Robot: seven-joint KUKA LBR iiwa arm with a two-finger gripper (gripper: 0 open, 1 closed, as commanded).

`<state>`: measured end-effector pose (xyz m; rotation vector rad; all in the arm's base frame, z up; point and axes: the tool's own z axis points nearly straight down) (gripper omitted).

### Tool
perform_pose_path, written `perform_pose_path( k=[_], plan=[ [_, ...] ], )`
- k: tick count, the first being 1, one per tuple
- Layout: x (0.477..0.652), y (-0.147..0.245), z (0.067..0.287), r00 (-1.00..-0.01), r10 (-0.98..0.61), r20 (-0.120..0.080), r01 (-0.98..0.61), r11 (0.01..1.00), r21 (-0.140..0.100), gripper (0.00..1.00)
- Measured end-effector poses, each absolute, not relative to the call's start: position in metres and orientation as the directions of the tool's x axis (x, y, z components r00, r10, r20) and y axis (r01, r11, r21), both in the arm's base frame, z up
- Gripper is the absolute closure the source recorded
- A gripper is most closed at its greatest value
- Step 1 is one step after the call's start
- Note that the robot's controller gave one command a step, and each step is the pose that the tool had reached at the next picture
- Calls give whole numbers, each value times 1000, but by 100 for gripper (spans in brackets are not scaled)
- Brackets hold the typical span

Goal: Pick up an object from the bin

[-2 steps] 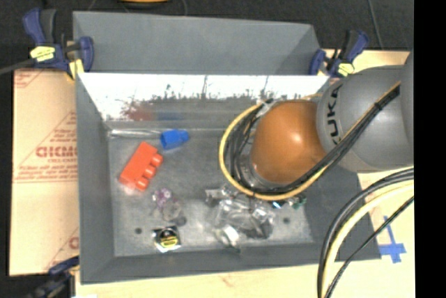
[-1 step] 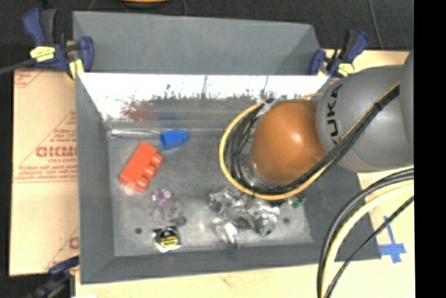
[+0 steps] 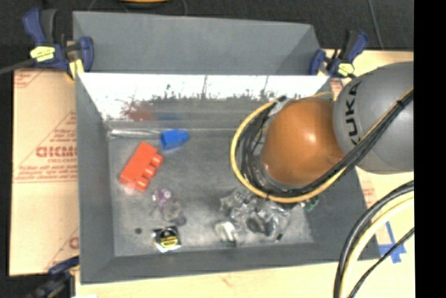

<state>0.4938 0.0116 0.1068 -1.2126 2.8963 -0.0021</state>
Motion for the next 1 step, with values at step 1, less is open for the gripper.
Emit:
perform_pose_path(
  k=[1],
  plan=[
    [527,-4,200,-713,-701,-8,-701,713,-8,100]
  ],
)
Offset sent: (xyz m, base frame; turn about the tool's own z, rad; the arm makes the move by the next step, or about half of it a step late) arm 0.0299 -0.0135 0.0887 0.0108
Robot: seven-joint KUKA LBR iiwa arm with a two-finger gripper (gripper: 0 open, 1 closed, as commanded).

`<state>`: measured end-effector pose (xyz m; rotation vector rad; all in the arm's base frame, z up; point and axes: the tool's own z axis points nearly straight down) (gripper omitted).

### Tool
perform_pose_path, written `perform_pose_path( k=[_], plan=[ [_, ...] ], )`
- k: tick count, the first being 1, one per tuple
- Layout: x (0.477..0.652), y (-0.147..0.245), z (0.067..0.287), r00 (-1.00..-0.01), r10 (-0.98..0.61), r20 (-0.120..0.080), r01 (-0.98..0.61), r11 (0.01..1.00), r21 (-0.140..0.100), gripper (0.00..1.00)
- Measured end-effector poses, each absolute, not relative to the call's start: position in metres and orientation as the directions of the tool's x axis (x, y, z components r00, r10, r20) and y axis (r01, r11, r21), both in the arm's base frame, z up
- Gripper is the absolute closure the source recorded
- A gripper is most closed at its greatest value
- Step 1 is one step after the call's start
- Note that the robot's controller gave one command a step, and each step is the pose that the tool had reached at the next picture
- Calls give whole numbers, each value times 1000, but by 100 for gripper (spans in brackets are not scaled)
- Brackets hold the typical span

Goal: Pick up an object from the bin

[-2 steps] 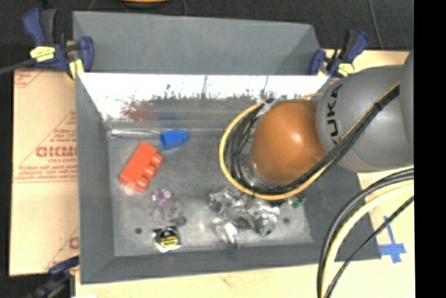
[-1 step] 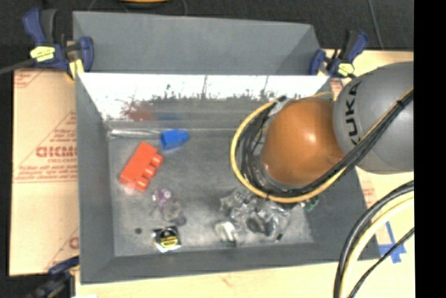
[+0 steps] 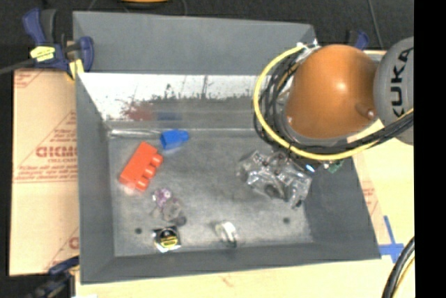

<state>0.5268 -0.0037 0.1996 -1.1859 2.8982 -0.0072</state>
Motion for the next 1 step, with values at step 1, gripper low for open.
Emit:
perform_pose_path(
  k=[1],
  plan=[
    [536,-12,247,-689,-725,-5,-725,689,-5,100]
  ],
)
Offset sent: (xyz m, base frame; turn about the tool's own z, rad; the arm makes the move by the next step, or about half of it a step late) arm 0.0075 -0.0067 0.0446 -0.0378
